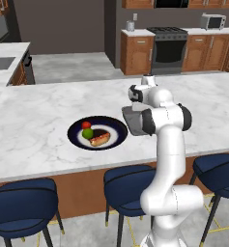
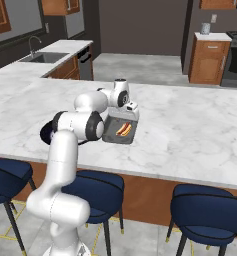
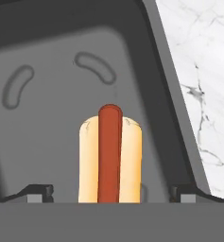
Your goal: Place one cooked food and one vegetable from the large plate to each tupperware container.
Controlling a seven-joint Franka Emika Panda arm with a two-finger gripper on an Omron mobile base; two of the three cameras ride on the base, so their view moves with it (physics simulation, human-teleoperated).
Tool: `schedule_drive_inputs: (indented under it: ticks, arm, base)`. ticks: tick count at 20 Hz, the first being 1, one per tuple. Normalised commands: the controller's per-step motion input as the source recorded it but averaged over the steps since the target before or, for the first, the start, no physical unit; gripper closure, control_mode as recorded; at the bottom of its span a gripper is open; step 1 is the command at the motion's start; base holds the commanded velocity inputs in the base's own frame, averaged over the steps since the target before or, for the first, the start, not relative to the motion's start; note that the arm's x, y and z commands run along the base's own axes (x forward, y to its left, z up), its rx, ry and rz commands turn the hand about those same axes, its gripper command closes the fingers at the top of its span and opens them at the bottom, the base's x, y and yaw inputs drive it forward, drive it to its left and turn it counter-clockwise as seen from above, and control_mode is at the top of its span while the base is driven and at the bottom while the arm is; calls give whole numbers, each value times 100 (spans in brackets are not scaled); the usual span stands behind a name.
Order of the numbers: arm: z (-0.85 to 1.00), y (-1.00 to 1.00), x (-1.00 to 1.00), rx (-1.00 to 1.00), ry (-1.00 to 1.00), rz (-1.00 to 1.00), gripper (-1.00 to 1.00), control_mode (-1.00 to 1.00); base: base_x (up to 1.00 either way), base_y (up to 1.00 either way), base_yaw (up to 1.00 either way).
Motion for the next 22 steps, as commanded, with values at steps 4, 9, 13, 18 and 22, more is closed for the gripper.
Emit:
schedule_drive_inputs:
  ticks: [4, 9, 13, 18, 22]
  arm:
    - [1, 1, -12, -1, 3, 0, -100, -100]
    - [29, 0, -96, 0, -6, 3, -100, -100]
    - [46, 34, -100, 0, -8, 24, -100, -100]
    - [34, 66, -100, 0, -2, 26, -100, -100]
    - [26, 92, -83, -1, 0, 25, -100, -100]
  base:
    - [0, 0, 0]
    - [0, 0, 0]
    - [0, 0, 0]
    - [0, 0, 0]
    - [0, 0, 0]
